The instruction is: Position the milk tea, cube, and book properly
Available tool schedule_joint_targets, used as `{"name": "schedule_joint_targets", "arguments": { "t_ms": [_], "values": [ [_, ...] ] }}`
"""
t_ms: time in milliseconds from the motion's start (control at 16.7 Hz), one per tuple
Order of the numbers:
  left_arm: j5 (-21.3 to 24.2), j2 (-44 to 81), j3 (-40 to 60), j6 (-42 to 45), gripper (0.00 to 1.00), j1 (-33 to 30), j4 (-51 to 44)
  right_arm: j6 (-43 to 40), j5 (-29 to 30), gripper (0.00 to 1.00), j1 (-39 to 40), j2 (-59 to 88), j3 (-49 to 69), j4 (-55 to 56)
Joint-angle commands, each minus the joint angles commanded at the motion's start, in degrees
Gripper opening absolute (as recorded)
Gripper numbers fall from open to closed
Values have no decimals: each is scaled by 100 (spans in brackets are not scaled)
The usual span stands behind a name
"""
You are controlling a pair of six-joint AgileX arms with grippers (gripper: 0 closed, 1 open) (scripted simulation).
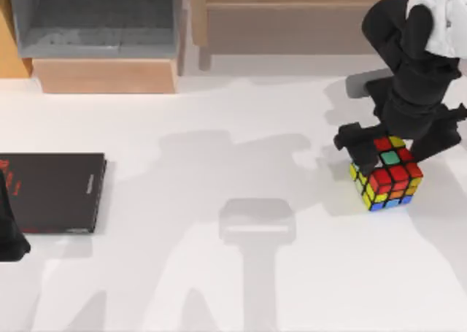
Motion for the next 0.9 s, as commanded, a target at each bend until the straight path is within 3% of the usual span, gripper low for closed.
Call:
{"name": "schedule_joint_targets", "arguments": {
  "t_ms": [360,900],
  "values": [
    [0,0,0,0,100,0,0,0,0,2,0,0,0,0],
    [0,0,0,0,100,0,0,5,4,0,-15,-11,2,-2]
  ]
}}
